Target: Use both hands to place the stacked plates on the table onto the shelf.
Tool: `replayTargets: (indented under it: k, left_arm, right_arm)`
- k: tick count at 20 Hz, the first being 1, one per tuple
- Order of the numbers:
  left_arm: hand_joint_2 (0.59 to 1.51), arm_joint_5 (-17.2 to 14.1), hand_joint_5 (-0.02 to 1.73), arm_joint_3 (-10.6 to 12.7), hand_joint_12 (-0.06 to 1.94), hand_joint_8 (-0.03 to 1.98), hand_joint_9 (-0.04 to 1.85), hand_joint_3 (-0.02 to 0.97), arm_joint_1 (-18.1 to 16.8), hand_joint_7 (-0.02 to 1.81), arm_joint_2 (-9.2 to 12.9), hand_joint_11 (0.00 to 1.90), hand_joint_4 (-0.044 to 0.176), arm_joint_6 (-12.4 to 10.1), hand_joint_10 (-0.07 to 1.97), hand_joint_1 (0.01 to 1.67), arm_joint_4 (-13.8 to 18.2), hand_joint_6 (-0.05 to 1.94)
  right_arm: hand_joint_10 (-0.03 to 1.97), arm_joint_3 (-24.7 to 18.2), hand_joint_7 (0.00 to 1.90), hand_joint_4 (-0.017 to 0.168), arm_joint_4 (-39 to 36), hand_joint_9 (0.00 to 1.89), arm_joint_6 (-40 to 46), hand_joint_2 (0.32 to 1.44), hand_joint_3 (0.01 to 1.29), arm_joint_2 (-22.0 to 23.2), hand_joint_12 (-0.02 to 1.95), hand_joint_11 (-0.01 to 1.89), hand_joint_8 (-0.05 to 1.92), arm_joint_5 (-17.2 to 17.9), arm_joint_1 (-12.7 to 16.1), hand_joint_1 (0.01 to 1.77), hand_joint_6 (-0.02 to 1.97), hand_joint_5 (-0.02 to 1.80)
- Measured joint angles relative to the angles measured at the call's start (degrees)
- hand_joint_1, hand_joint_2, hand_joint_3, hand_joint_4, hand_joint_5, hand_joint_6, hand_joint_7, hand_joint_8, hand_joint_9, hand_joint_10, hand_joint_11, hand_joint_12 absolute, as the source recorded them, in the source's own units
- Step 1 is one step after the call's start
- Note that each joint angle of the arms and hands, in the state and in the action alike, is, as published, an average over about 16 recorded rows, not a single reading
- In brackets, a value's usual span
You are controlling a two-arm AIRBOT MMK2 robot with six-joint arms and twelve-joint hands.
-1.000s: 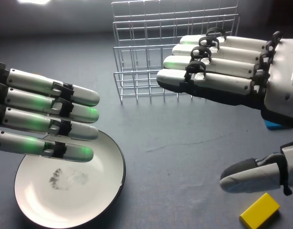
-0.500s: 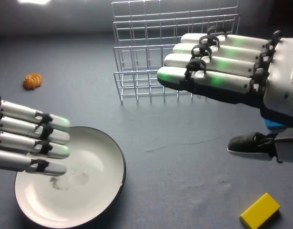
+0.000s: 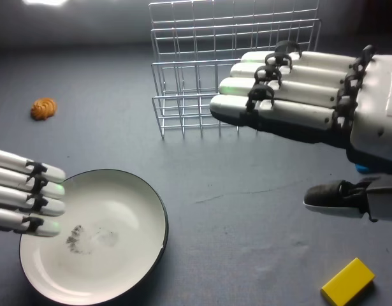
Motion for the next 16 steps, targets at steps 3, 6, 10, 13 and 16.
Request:
replayTargets:
  k: [3, 6, 10, 13, 16]
  left_arm:
    - [1.070, 0.3, 0.04, 1.1, -0.01, 0.00, 0.02, 0.018, 1.9, 0.02, -0.8, 0.02, -0.001, 0.4, 0.01, 0.02, -0.2, 0.02]
    - [1.070, 0.4, 0.04, 1.7, -0.01, 0.00, 0.02, 0.018, 3.5, 0.02, -1.4, 0.02, -0.001, 0.7, 0.01, 0.02, -0.4, 0.02]
    - [1.072, 0.6, 0.05, 2.0, -0.01, 0.00, 0.02, 0.018, 5.5, 0.02, -2.2, 0.02, -0.002, 1.0, 0.01, 0.02, -0.5, 0.02]
    - [1.072, 1.3, 0.05, 2.0, -0.01, 0.00, 0.02, 0.018, 6.7, 0.02, -2.9, 0.02, -0.002, 1.1, 0.01, 0.02, -0.7, 0.02]
    - [1.074, 2.5, 0.05, 2.0, -0.01, 0.00, 0.02, 0.018, 7.9, 0.02, -3.5, 0.02, -0.002, 1.2, 0.01, 0.02, -1.2, 0.01]
  right_arm:
    - [0.00, 0.0, 0.02, -0.001, -0.7, 0.02, 0.0, 1.08, 0.02, -0.2, 0.03, 0.04, 0.01, -0.9, -0.1, 1.17, 0.02, 0.03]
    - [0.00, 0.0, 0.02, -0.001, -1.4, 0.02, 0.0, 1.07, 0.02, -0.5, 0.04, 0.04, 0.01, -1.9, -0.1, 1.21, 0.02, 0.02]
    - [0.00, 0.0, 0.02, -0.001, -2.6, 0.02, -0.1, 1.04, 0.02, -1.0, 0.07, 0.03, 0.01, -3.0, -0.3, 1.27, 0.02, 0.03]
    - [0.00, 0.0, 0.02, 0.000, -3.5, 0.02, -0.4, 1.02, 0.02, -1.4, 0.10, 0.03, 0.01, -3.7, -0.4, 1.30, 0.02, 0.03]
    - [0.01, 0.0, 0.03, 0.000, -4.2, 0.02, -1.4, 1.01, 0.02, -1.9, 0.14, 0.02, 0.01, -4.2, -0.6, 1.33, 0.02, 0.04]
